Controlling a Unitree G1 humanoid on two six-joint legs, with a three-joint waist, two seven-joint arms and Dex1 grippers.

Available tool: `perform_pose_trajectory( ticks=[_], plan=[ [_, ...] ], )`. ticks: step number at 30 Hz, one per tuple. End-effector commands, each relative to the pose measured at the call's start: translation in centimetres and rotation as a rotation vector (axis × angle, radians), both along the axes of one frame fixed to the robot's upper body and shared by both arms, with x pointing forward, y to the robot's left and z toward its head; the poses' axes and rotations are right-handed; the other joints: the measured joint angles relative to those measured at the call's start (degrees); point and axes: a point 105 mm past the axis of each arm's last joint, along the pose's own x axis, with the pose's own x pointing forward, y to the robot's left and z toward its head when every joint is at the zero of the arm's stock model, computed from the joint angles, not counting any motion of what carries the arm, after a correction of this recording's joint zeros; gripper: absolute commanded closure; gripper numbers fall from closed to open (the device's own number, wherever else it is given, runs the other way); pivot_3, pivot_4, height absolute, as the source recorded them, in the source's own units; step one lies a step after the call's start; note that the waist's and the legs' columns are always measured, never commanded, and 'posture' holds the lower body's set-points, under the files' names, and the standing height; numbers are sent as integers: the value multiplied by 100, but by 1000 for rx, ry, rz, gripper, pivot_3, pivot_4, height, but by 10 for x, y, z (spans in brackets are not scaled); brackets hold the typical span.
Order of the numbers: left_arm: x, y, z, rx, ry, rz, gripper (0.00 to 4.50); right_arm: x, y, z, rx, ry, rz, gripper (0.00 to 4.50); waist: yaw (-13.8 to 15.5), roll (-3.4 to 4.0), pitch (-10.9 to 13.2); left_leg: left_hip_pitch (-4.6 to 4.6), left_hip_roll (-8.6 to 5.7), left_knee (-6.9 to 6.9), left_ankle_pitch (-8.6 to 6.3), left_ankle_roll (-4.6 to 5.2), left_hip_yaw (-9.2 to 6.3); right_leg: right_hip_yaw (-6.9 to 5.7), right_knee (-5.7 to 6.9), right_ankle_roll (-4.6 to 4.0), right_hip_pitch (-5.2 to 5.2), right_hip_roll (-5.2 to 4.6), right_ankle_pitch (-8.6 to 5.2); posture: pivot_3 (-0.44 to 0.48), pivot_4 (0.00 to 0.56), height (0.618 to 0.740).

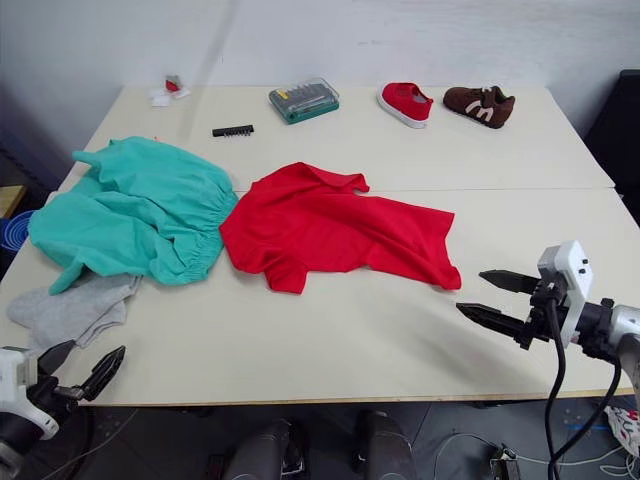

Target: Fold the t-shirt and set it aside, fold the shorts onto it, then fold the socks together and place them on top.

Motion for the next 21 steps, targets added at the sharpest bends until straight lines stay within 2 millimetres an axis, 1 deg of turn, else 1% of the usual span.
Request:
perform_pose_trajectory(
  ticks=[1, 3, 7, 11, 13, 16, 19, 21],
  plan=[
    [1, -6, 9, 45, -13, -51, 0, -2, 0, 13, -23, -55, -2, 13, 0, 0, 0, 0, 0, 1, 0, 0, 0, 0, 1, 0, 0, 0, 0, 0, 150, 740],
    [5, -12, 12, 59, -14, -101, 0, -3, 0, 14, -24, -56, -5, 13, 1, 0, 0, 1, 0, 2, 0, 0, 0, 0, 3, 0, 0, 0, 0, 0, 150, 740],
    [14, -31, 22, 100, -14, -256, 0, -10, 5, 14, -39, -44, 18, 13, 16, 0, 0, 1, 0, 3, 1, -2, -1, -1, 8, -1, 0, 0, 0, 0, 150, 740],
    [28, -63, 42, 108, -27, -470, 0, -18, 23, 25, -43, -72, 71, 13, 17, 1, -1, 1, 0, 4, 4, -4, -1, 2, 13, -1, -1, 0, 0, 0, 150, 740],
    [39, -83, 49, 175, -24, -613, 0, -28, 40, 27, -53, -66, 142, 13, 32, 3, -2, 3, 0, 6, 6, -7, -2, 3, 22, -1, 0, 0, 0, 0, 150, 740],
    [57, -102, 56, 246, -31, -743, 0, -40, 63, 26, -79, -64, 223, 13, 43, 3, -2, 8, 0, 6, 11, -14, -2, 4, 35, -5, 0, 0, -2, 0, 150, 740],
    [72, -127, 54, 337, -20, -925, 0, -48, 89, 27, -93, -92, 289, 13, 50, 6, -3, 12, -1, 5, 16, -22, 0, 5, 43, -8, -2, 0, -4, 0, 150, 740],
    [84, -139, 50, 387, -15, -1014, 0, -50, 99, 28, -92, -110, 308, 13, 42, 6, -3, 25, -2, 0, 18, -26, 11, 12, 49, -9, 2, 0, -5, 0, 150, 740]
  ],
)
